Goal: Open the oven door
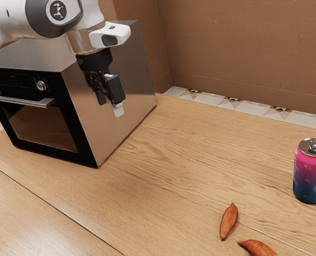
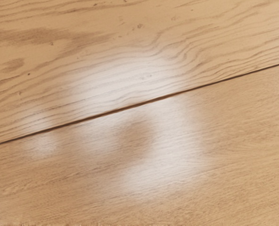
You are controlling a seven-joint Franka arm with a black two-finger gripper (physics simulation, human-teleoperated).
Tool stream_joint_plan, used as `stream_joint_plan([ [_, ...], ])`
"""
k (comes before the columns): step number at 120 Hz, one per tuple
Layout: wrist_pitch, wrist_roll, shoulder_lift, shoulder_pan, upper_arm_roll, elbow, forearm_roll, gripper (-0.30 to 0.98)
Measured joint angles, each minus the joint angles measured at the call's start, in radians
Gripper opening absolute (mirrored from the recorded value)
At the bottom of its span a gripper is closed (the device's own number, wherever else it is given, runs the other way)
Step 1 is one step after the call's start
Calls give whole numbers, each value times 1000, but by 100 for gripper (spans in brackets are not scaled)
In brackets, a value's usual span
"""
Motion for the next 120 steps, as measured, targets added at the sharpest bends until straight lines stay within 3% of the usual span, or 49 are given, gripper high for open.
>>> stream_joint_plan([
  [32, -2, -36, 1, 3, 1, 5, -1, 69],
  [39, -1, -7, -69, 12, 13, 62, -22, 68],
  [48, -1, 128, -257, 64, 215, 90, -131, 68],
  [55, 26, 241, -321, 215, 296, 98, -126, 69],
  [60, 53, 322, -349, 240, 322, 98, -120, 69],
  [67, 106, 442, -406, 161, 410, 17, -162, 68],
  [78, 267, 656, -605, 142, 617, -393, -257, 68],
  [88, 396, 857, -697, 125, 803, -612, -335, 68],
  [105, 514, 1164, -720, -104, 1098, -688, -400, 69],
  [120, 625, 1362, -711, -463, 1334, -659, -324, 69],
])
